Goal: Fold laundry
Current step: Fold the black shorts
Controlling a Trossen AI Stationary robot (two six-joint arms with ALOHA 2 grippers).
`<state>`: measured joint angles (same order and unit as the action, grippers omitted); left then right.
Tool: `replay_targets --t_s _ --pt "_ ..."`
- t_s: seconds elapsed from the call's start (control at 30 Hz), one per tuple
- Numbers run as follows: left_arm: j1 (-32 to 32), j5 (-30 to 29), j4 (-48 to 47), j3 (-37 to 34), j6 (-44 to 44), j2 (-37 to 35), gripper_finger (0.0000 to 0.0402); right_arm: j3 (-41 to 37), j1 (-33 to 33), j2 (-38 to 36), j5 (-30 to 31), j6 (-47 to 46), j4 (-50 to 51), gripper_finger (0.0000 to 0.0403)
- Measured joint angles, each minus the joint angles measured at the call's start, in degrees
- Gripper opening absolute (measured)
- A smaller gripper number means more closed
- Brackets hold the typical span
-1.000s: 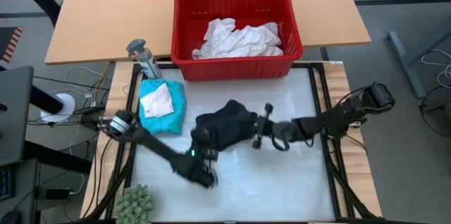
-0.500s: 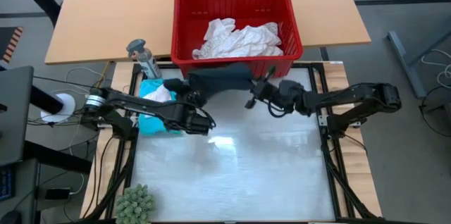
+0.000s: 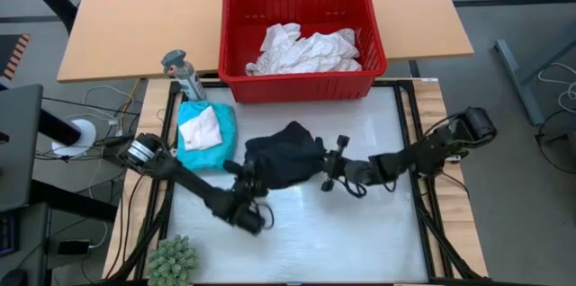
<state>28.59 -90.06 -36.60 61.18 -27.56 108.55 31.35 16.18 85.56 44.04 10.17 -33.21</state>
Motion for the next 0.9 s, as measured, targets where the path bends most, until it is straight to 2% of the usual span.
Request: replay_targets --t_s 0.1,0.2,0.33,0.47,0.57,0.67,0.73,0.9 --pt "1.69 -0.04 -0.11 1.87 1.44 0.31 0.0 1.48 1.84 -0.05 3.84 1.66 -0.3 0.0042" --pt "-0.68 0.03 -3.43 2.9 3.29 -1.18 0.0 2.98 -1.08 -0.07 4.93 5.16 -0.22 0.0042" --pt "-8.05 0.0 -7.09 3.11 3.54 -4.33 0.0001 5.66 -8.17 -0.07 1.13 10.63 -0.21 0.0042" --pt "-17.0 0.06 -9.12 3.09 12.28 -8.19 0.0001 9.36 -15.39 -0.07 -0.63 20.6 -1.33 0.0042" --pt "-22.65 0.09 -9.04 3.61 16.53 -12.17 0.0001 11.57 -18.76 -0.07 -0.63 27.1 -6.61 0.0042" --pt "-24.41 0.2 -8.76 4.61 11.61 -16.83 0.0001 12.32 -18.85 -0.16 -0.58 30.01 -10.17 0.0042" --pt "-23.24 -0.02 -8.76 3.97 5.54 -19.24 0.0001 12.42 -17.71 -0.17 -0.81 27.55 -8.23 0.0042" --pt "-14.03 0.13 -7.22 -3.52 -11.34 -19.36 0.0 12.27 -13.14 1.88 -4.5 17.02 2.06 0.0042"
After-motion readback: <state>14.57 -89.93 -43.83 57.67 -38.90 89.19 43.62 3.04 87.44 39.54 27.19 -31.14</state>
